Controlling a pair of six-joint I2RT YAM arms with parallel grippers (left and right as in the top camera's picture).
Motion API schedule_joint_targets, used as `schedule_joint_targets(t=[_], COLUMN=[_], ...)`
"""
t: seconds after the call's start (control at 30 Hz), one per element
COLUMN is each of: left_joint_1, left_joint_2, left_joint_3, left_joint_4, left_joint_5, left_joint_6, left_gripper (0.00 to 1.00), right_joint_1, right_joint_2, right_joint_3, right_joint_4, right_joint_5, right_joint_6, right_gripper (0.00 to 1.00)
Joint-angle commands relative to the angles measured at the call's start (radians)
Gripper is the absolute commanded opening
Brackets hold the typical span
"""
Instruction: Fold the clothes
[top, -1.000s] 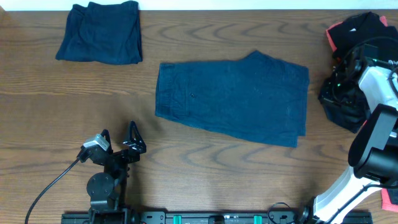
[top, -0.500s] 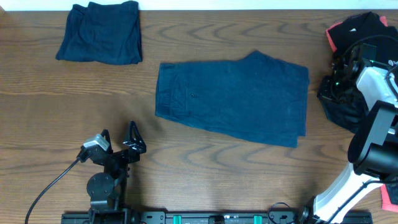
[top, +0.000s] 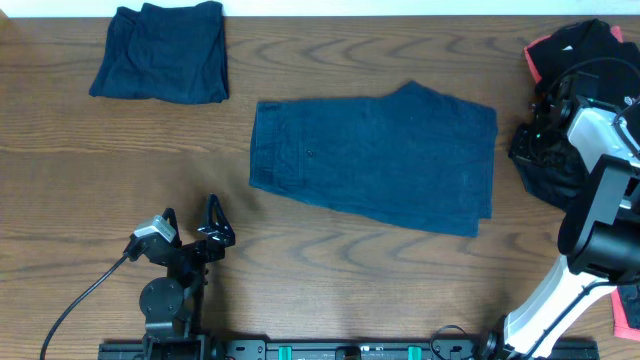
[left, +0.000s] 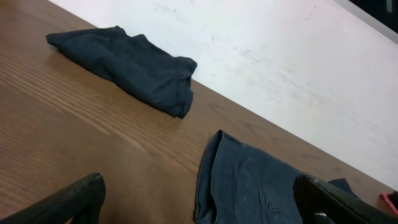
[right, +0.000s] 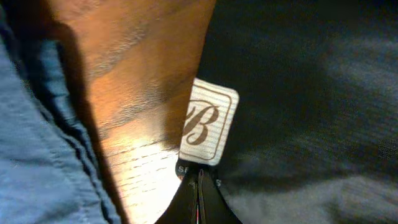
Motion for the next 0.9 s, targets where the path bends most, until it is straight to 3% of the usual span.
schedule_joint_targets(t=[0.0,0.6,0.87], left_joint_1=[0.004,0.004,0.004], left_joint_2=[-0.005,-0.005,-0.005], left_joint_3=[-0.018,-0.018,-0.018], left_joint_4=[-0.037,-0.037,-0.037], left_joint_5=[-0.02,-0.02,-0.02], left_joint_6=[-0.001,-0.001,-0.001], left_gripper=[0.98,0.98,0.98], right_joint_1=[0.004,-0.03,-0.056], right_joint_2=[0.046,0.074,0.074], right_joint_3=[-0.005,0.0,0.099], right_joint_4=[0.0,-0.066,-0.169], right_joint_5=[0.042,0.54,0.713], right_joint_6=[-0.011,0.127,0.177], right_gripper=[0.01,0.01,0.01])
